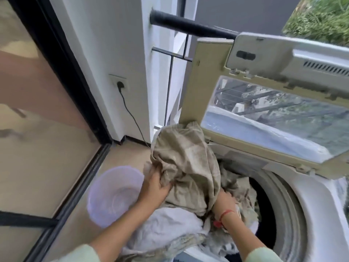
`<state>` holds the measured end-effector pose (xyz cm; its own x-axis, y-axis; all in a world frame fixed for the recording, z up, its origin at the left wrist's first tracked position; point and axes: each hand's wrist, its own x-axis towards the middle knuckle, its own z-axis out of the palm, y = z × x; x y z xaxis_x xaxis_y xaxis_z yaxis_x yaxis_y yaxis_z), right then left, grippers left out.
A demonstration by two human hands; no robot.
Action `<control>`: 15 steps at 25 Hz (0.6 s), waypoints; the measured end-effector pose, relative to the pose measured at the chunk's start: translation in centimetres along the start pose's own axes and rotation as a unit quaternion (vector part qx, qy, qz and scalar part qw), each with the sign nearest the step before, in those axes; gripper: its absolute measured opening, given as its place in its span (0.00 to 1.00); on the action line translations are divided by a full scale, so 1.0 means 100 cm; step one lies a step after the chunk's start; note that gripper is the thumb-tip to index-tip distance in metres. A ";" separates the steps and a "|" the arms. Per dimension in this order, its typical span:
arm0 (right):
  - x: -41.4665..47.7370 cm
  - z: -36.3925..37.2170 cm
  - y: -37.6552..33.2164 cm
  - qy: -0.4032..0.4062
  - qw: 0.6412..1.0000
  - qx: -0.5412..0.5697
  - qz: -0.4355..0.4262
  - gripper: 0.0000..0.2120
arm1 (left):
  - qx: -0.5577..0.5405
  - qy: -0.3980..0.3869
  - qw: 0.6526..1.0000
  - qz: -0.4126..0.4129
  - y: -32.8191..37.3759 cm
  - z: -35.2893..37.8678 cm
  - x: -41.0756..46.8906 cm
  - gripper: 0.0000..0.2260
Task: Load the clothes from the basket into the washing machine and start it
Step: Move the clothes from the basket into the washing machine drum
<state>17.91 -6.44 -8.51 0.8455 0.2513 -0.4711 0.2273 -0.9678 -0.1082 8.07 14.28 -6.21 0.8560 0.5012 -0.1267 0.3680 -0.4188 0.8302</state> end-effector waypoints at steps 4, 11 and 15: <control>-0.030 -0.026 0.054 0.146 0.977 0.155 0.016 0.13 | -0.011 0.044 0.966 0.255 0.062 0.018 -0.021 0.18; -0.111 -0.099 0.197 0.346 0.877 0.318 0.098 0.30 | 0.321 -0.073 0.910 0.253 0.121 0.146 0.020 0.21; -0.076 -0.030 0.150 0.114 0.979 0.168 -0.033 0.51 | 0.491 -0.298 0.818 0.033 0.032 0.167 0.026 0.21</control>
<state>16.31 -22.79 -3.96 0.9288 0.2729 -0.2508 0.1451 -0.8903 -0.4316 17.58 1.61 -13.00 0.8035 0.1173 -0.5837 0.1767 -0.9832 0.0456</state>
